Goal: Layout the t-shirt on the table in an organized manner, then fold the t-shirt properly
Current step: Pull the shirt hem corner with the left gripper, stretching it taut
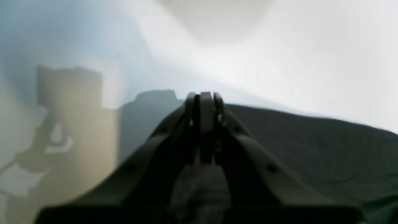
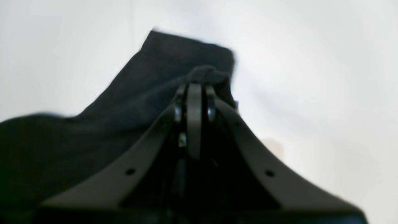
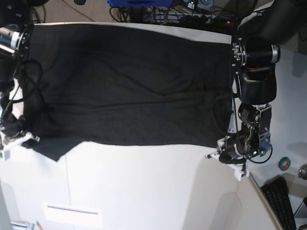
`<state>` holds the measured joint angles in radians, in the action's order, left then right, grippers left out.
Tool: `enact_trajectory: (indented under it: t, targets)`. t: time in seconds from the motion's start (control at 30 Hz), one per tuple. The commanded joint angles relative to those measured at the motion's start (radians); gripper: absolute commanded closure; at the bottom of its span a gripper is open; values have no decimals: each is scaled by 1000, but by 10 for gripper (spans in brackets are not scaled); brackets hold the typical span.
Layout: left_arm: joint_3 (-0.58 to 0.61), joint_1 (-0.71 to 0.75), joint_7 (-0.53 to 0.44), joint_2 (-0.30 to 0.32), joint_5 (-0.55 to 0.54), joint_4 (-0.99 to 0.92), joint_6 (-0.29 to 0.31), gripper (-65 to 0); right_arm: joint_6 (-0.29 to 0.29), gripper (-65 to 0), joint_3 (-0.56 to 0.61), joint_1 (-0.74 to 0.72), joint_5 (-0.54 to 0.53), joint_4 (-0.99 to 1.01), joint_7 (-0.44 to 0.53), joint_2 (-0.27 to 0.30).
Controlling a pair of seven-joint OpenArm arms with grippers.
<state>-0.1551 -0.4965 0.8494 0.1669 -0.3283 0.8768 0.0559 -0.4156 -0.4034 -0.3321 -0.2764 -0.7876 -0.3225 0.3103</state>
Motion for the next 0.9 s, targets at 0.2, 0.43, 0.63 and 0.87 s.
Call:
enact_trajectory:
  t: [0.2, 0.43, 0.63, 0.87]
  targets:
    - [111, -100, -22, -45, -5, 15, 5, 0, -6, 0, 151, -97, -11, 115, 236, 63]
    - [113, -127, -38, -53, -4, 46, 5, 0, -6, 0, 153, -92, -10, 124, 392, 63]
    - [111, -153, -40, -53, -5, 54, 5, 0, -6, 0, 153, -92, -10, 122, 422, 89]
    - [111, -163, -42, -53, -5, 55, 8, 0, -6, 0, 148, -54, -10, 116, 423, 91]
